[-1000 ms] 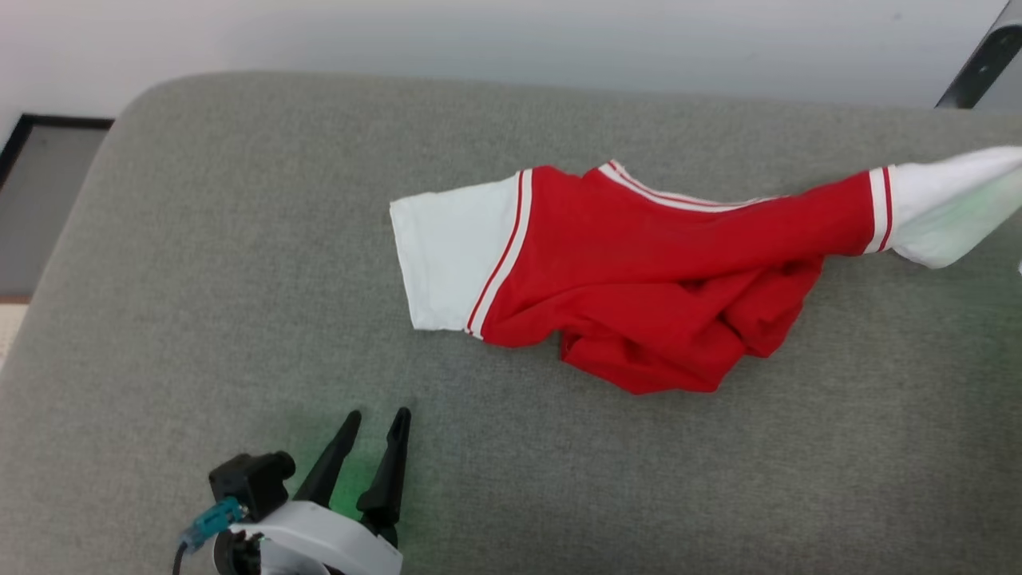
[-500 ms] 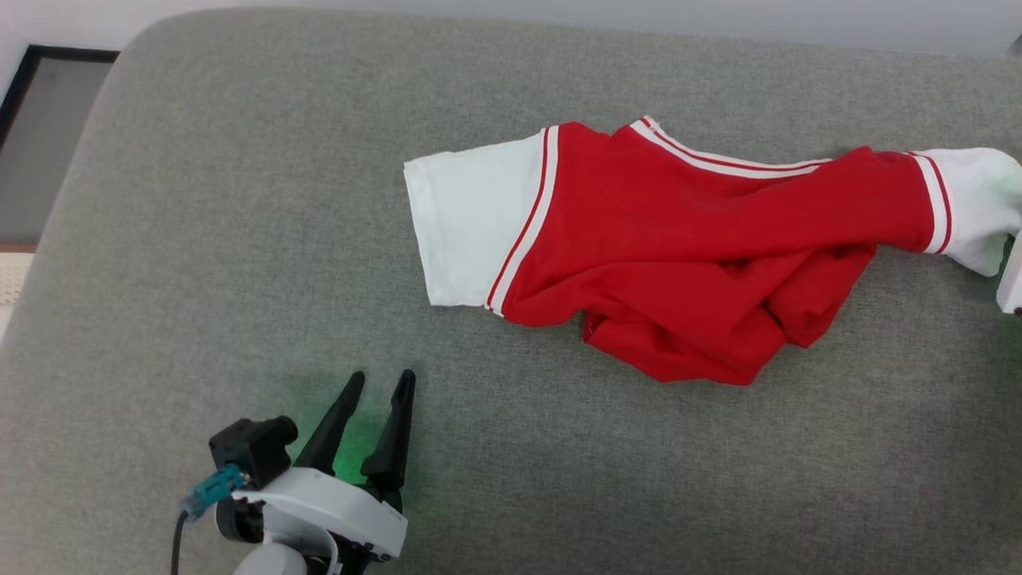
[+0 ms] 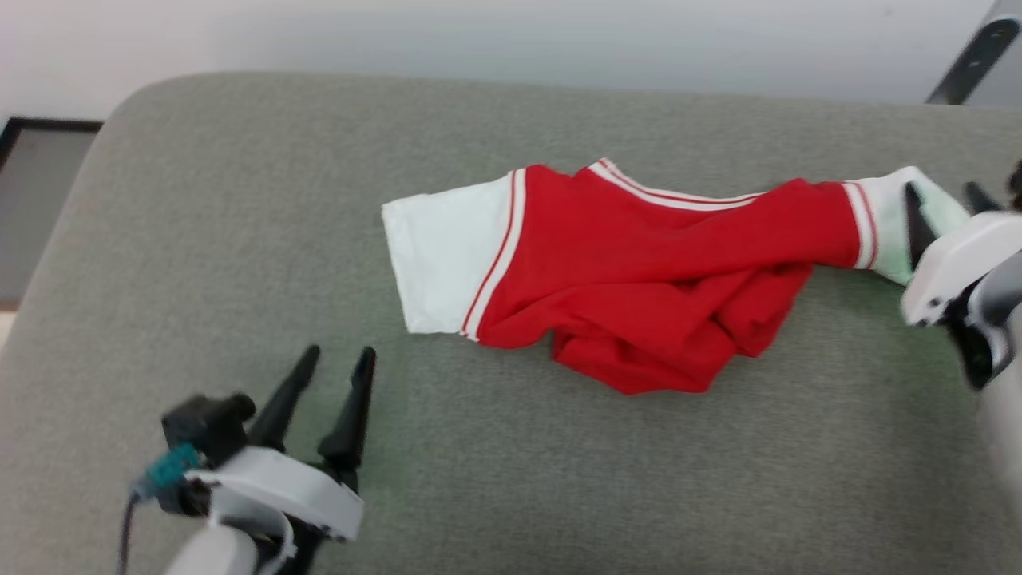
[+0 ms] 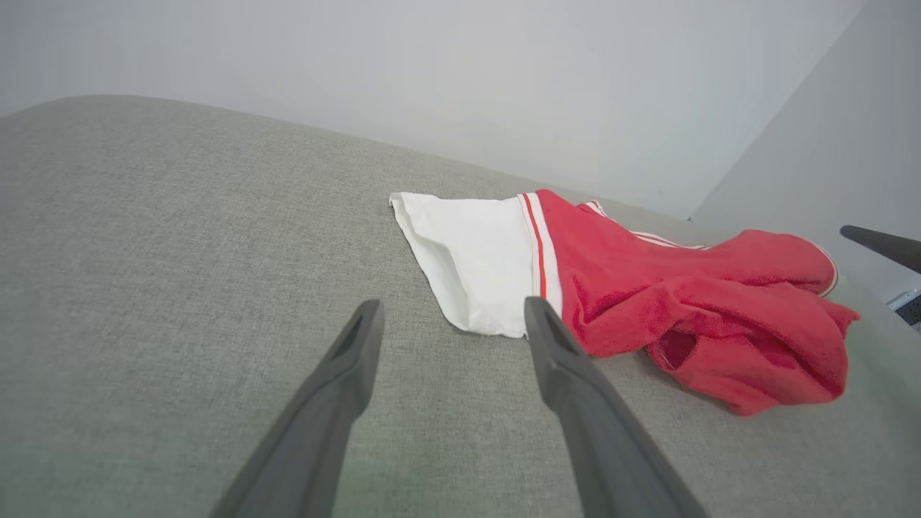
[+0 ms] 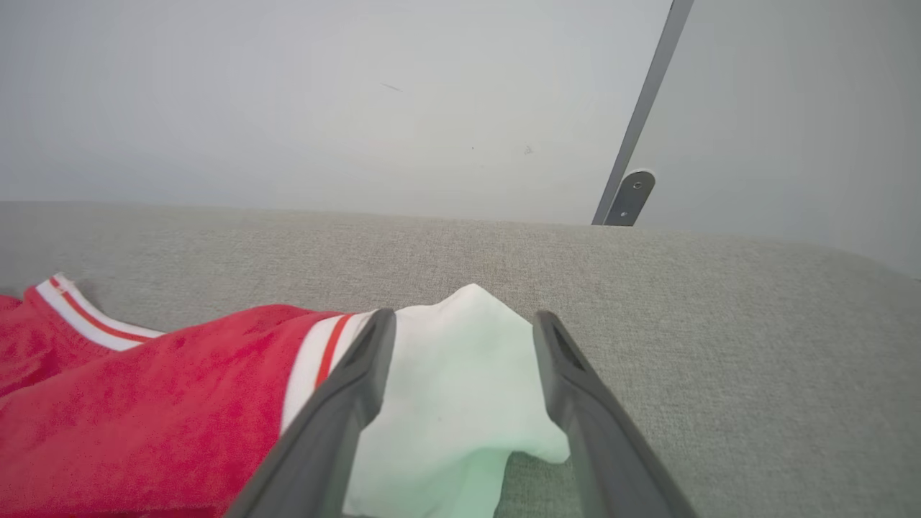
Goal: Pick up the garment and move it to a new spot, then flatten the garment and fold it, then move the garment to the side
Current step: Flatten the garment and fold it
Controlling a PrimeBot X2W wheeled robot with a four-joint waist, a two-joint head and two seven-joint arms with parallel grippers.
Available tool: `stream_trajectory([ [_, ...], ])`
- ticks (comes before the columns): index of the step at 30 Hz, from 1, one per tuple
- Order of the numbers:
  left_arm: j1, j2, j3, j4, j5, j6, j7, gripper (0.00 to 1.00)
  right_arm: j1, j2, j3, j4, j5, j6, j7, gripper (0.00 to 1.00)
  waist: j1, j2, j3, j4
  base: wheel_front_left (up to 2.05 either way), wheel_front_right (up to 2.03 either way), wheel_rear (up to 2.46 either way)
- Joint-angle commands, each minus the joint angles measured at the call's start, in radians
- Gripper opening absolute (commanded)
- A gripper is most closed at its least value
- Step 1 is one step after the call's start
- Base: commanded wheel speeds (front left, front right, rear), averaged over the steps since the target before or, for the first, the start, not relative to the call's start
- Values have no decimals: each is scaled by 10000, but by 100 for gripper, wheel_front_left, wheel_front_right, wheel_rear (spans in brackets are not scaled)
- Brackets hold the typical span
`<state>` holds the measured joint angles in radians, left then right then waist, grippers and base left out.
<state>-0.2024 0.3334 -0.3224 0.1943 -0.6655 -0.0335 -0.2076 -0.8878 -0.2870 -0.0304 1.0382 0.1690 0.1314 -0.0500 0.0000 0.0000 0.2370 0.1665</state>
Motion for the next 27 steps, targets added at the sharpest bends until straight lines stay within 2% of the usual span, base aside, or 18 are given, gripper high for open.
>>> stream_trajectory([
  [1,-266,311,83,-272,141,106,249,100,653,69,665,-623,602,-14,-224,100,0,0,-415,-514,0,0,0],
  [5,-950,954,225,-684,312,204,973,100,2073,-67,2073,-2709,1838,-14,-365,100,0,0,-548,-1037,0,0,0],
  [8,-1780,1349,316,-563,198,105,1744,100,3302,-273,2738,-4652,2519,-14,-313,100,0,0,-521,-1457,0,0,0],
  [10,-2445,1617,328,-305,176,35,2323,100,4071,-306,2901,-5955,2769,-13,-228,100,0,0,-454,-1765,0,0,0],
  [13,-3445,1722,369,472,-405,-219,3431,100,5151,-246,2759,-7653,2884,-14,57,100,0,0,-339,-2190,0,0,0],
  [15,-4074,1899,386,1222,-629,-324,4127,100,5685,-46,2633,-8596,2769,-13,268,100,0,0,-236,-2509,0,0,0],
  [18,-4905,2204,222,2430,-599,-391,5038,100,6321,176,2427,-9663,2324,-14,560,100,0,0,-71,-2973,0,0,0],
  [19,-4905,2204,222,2430,-599,-391,5038,100,6321,176,2427,-9663,2324,-14,560,100,0,0,-71,-2973,0,0,0],
  [27,-6369,2756,-475,5000,-763,-831,7246,100,7152,839,2091,-11190,1873,-14,1186,100,0,0,426,-3913,0,0,0],
])
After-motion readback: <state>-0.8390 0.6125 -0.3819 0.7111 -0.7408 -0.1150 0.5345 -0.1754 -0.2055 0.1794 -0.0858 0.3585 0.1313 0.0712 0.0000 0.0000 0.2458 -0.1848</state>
